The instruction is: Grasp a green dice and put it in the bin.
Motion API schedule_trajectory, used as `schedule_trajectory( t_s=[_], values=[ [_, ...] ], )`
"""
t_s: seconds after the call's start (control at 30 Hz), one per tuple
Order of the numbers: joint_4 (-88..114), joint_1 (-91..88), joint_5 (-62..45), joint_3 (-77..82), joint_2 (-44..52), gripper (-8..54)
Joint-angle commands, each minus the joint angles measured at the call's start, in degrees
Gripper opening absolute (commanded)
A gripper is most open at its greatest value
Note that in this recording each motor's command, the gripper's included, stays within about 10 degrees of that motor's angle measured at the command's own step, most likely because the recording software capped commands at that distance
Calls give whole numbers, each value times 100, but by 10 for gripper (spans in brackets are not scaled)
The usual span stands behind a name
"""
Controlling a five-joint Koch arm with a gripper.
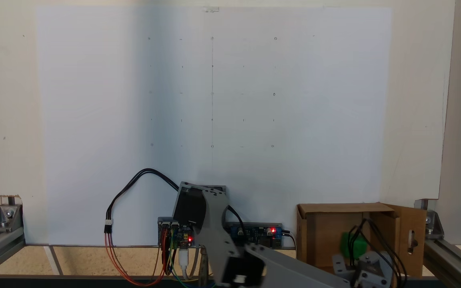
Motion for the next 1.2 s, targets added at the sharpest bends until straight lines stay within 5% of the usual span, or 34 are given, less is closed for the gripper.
schedule_trajectory(
  t_s=[0.0,0.27,0.67,0.87,1.17],
  values=[
    [-26,-554,956,-123,914,436],
    [-26,-3522,2716,-123,2109,442],
    [-220,-8488,3524,88,2558,445],
    [-1354,-10274,3516,1380,2997,448],
    [-3795,-10635,3463,4816,4518,445]
  ],
)
